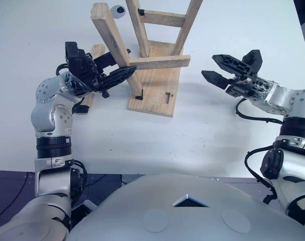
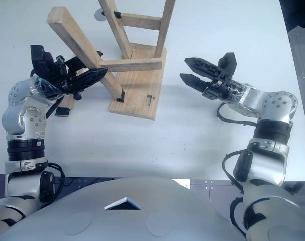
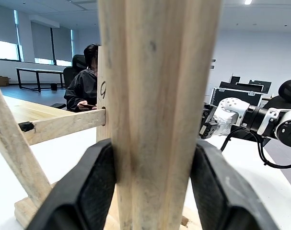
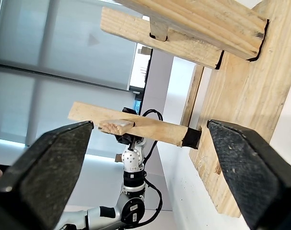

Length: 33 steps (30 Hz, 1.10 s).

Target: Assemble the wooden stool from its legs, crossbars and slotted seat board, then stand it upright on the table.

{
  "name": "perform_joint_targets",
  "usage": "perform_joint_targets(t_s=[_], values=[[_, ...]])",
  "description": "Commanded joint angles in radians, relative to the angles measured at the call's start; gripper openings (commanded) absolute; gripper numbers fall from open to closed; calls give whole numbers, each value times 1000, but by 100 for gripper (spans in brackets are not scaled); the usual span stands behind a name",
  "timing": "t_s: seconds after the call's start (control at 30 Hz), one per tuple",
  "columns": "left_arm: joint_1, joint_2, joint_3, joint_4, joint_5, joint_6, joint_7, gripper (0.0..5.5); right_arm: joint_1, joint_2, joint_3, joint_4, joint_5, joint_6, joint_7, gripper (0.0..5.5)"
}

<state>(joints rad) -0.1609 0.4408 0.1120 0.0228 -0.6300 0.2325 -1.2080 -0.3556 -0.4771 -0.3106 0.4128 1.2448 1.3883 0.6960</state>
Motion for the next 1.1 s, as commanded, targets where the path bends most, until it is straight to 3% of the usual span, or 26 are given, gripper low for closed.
perform_joint_targets(t_s=[0.03, 0.5, 1.1], values=[[-8, 28, -2, -9, 17, -2, 3, 214, 13, 20, 5, -33, -31, 11, 11, 437], [5, 57, -51, 68, 69, -43, -53, 213, 1, 33, -1, -21, -101, -7, 44, 437], [-99, 214, -153, 162, 114, -27, -181, 210, 13, 77, -27, -28, -158, -46, 43, 437]])
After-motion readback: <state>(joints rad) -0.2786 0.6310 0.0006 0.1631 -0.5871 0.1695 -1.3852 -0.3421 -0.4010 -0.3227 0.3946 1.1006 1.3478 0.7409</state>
